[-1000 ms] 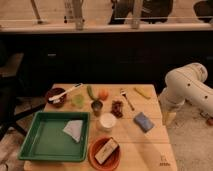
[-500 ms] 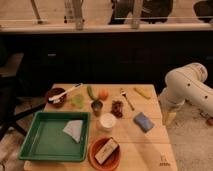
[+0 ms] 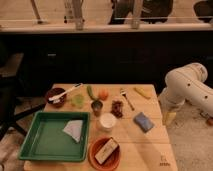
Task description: Wipe table surface with sponge
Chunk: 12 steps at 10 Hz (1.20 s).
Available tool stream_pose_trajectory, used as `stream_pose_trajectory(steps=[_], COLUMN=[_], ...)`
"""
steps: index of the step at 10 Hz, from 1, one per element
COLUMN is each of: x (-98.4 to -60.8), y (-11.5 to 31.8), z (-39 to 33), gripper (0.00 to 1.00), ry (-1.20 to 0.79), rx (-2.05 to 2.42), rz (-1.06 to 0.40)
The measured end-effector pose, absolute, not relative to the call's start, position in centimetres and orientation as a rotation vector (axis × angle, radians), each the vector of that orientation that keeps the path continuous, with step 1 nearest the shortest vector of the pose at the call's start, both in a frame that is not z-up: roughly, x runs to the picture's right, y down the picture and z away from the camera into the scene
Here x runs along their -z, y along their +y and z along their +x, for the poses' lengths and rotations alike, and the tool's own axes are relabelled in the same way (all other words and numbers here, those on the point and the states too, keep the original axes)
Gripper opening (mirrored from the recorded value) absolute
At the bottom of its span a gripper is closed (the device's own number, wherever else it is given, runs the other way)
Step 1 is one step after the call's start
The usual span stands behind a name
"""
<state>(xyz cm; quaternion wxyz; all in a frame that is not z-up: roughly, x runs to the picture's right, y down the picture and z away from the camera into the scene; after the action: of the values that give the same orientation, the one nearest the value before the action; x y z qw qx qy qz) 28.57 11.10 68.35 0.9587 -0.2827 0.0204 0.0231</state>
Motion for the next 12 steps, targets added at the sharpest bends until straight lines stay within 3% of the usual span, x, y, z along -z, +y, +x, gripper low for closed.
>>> stream_pose_trajectory(steps=[12], x=[-69.9], y=[12.0], z=[27.4], gripper=[0.8], ry=[0.027], rx=[-0.162], rz=[-0.549])
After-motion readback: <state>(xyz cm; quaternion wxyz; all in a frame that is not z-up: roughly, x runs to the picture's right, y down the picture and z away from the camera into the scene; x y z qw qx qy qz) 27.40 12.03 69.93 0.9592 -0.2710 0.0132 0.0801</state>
